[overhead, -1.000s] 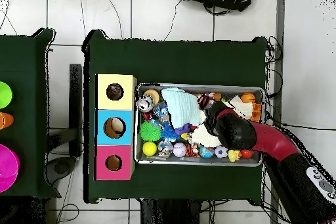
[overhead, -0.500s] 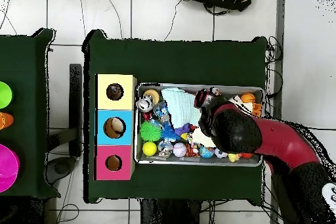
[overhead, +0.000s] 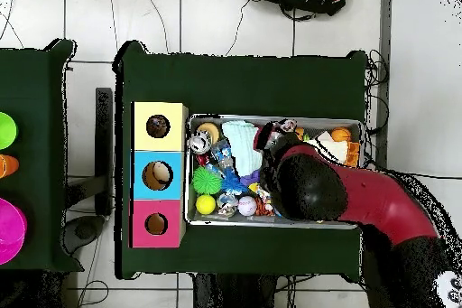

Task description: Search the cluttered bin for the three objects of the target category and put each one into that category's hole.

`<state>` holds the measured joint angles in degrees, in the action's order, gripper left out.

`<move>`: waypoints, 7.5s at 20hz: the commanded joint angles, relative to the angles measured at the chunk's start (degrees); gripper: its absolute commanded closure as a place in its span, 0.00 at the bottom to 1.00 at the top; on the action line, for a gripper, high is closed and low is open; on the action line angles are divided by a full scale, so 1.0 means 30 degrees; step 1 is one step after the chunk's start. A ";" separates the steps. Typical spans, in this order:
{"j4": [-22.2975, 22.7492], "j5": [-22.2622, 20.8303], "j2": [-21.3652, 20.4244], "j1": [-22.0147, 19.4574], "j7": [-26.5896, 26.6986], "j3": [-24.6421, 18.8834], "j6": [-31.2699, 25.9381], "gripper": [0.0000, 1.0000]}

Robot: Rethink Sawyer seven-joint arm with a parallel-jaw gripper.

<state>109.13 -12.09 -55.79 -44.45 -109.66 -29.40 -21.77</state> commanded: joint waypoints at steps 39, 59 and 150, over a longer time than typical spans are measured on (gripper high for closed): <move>-0.1946 0.7918 0.2146 1.5453 -0.8125 1.3328 -0.0237 1.00; -0.3210 0.9937 0.5772 1.6870 -0.8545 1.4122 0.3457 1.00; -0.5597 1.5022 0.9713 2.4067 -1.3269 1.9325 0.2642 1.00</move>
<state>87.98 30.20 -29.12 24.86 -134.74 29.96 -7.41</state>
